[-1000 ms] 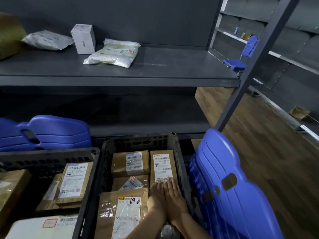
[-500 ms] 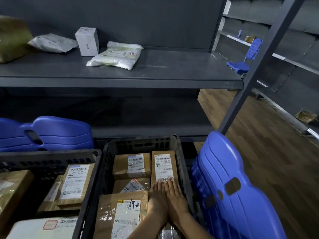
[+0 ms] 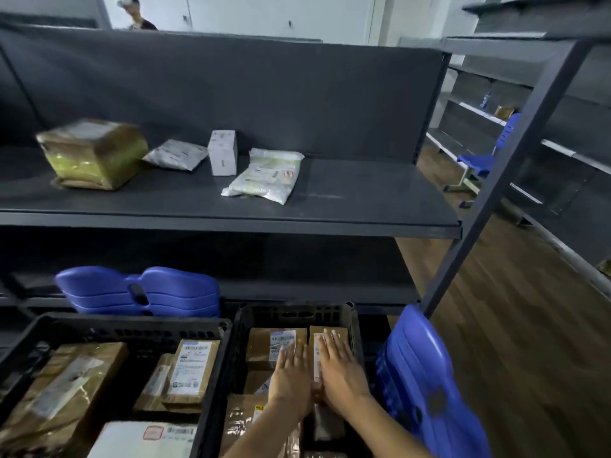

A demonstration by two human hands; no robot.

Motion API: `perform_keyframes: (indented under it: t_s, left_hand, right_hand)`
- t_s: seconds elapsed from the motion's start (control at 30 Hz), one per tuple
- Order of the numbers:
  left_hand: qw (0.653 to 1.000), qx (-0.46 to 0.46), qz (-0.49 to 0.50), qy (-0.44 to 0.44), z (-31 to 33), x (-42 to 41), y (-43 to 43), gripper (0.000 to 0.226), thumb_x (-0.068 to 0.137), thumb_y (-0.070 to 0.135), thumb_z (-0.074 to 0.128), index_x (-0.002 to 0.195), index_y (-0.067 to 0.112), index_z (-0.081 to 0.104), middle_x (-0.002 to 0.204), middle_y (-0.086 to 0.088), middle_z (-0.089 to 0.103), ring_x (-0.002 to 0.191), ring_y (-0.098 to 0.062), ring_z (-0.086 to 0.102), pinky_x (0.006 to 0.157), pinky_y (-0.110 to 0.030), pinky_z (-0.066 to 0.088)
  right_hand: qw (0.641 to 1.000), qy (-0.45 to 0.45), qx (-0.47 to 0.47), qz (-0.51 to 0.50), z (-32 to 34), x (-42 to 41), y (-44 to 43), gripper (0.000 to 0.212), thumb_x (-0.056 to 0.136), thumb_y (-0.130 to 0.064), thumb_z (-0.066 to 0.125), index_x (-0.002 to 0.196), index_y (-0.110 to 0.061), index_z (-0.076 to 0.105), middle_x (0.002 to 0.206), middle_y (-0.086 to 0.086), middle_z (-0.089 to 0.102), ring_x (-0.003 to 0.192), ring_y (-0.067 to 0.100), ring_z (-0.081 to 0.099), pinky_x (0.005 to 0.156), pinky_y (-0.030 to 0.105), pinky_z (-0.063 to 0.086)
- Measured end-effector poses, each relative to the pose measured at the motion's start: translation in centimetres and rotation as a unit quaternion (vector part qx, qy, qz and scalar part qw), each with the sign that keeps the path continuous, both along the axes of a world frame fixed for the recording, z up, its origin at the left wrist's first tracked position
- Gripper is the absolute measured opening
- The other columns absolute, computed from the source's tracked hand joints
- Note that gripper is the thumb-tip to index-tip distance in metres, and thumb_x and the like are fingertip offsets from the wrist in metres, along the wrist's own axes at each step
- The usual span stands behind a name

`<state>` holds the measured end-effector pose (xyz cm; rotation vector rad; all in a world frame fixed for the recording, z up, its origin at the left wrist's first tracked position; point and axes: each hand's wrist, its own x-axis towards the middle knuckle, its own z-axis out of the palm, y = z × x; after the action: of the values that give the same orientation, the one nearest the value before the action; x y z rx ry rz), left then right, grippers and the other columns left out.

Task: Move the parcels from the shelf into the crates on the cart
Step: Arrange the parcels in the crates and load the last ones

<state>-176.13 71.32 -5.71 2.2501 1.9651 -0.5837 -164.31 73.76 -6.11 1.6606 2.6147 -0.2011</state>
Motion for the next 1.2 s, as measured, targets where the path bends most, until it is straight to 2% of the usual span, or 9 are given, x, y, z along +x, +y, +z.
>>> perform_keyframes:
  t_s: [0.17,0.27,0.47,0.67,0.77,0.9,1.2]
  left_hand:
    - [0.996,0.086,0.028,-0.012,6.6,-4.4,1.9,0.068,0.102,0.029,0.028,0.151,0.000,-0.009,0.161,-0.016,-0.009,0.149,-0.029,-0.009,0.120,-0.044,-0.006]
    - [0.988,0.150,0.034,-0.036,10.2,-7.8,3.2,0.070,0.101,0.034,0.032,0.152,0.002,-0.002,0.162,-0.013,0.003,0.150,-0.027,0.001,0.121,-0.043,-0.003]
    - [0.963,0.256,0.023,-0.076,16.0,-15.4,5.8,0.067,0.099,0.030,0.037,0.153,0.002,0.008,0.161,-0.012,0.015,0.149,-0.026,0.013,0.122,-0.038,0.003]
    - [0.958,0.273,-0.005,-0.089,19.3,-21.9,9.3,0.067,0.099,0.029,0.037,0.152,0.001,0.007,0.161,-0.012,0.014,0.149,-0.025,0.010,0.122,-0.036,0.003]
    - [0.955,0.274,-0.010,-0.110,20.7,-23.6,11.5,0.066,0.099,0.028,0.037,0.152,0.001,0.008,0.161,-0.011,0.015,0.149,-0.025,0.010,0.122,-0.035,0.004]
    - [0.957,0.262,-0.010,-0.126,21.8,-24.7,15.0,0.067,0.099,0.030,0.038,0.153,0.002,0.009,0.161,-0.010,0.014,0.149,-0.025,0.009,0.122,-0.036,0.005]
    - [0.973,0.202,-0.015,-0.114,20.9,-23.8,24.0,0.067,0.101,0.031,0.035,0.153,0.001,0.004,0.162,-0.012,0.006,0.150,-0.027,0.003,0.122,-0.037,0.004]
  right_hand:
    - [0.997,0.026,0.061,0.036,5.5,-3.2,2.2,0.065,0.102,-0.020,0.035,0.153,-0.009,-0.004,0.162,0.011,-0.006,0.149,0.024,-0.007,0.119,0.036,-0.002]
    - [0.991,0.047,0.115,0.059,8.6,-5.9,3.6,0.062,0.103,-0.024,0.035,0.153,-0.008,0.001,0.162,0.011,0.001,0.149,0.024,-0.001,0.120,0.036,-0.002]
    - [0.976,0.095,0.186,0.061,14.5,-11.6,6.7,0.060,0.101,-0.026,0.038,0.153,-0.007,0.015,0.160,0.012,0.017,0.149,0.024,0.011,0.121,0.034,0.009]
    - [0.976,0.085,0.200,-0.018,18.4,-16.1,10.6,0.063,0.100,-0.030,0.040,0.152,-0.005,0.014,0.160,0.013,0.014,0.149,0.025,0.010,0.120,0.034,0.010]
    - [0.976,0.077,0.197,-0.043,20.0,-17.1,12.6,0.063,0.100,-0.030,0.043,0.151,-0.003,0.018,0.158,0.013,0.019,0.147,0.027,0.015,0.119,0.035,0.015]
    - [0.977,0.052,0.196,-0.069,21.4,-17.8,15.6,0.061,0.098,-0.030,0.047,0.148,-0.003,0.025,0.155,0.013,0.026,0.144,0.028,0.022,0.116,0.035,0.023]
    - [0.983,0.009,0.164,-0.082,21.1,-18.5,23.5,0.061,0.097,-0.028,0.051,0.148,-0.006,0.025,0.154,0.012,0.027,0.143,0.030,0.023,0.115,0.037,0.026]
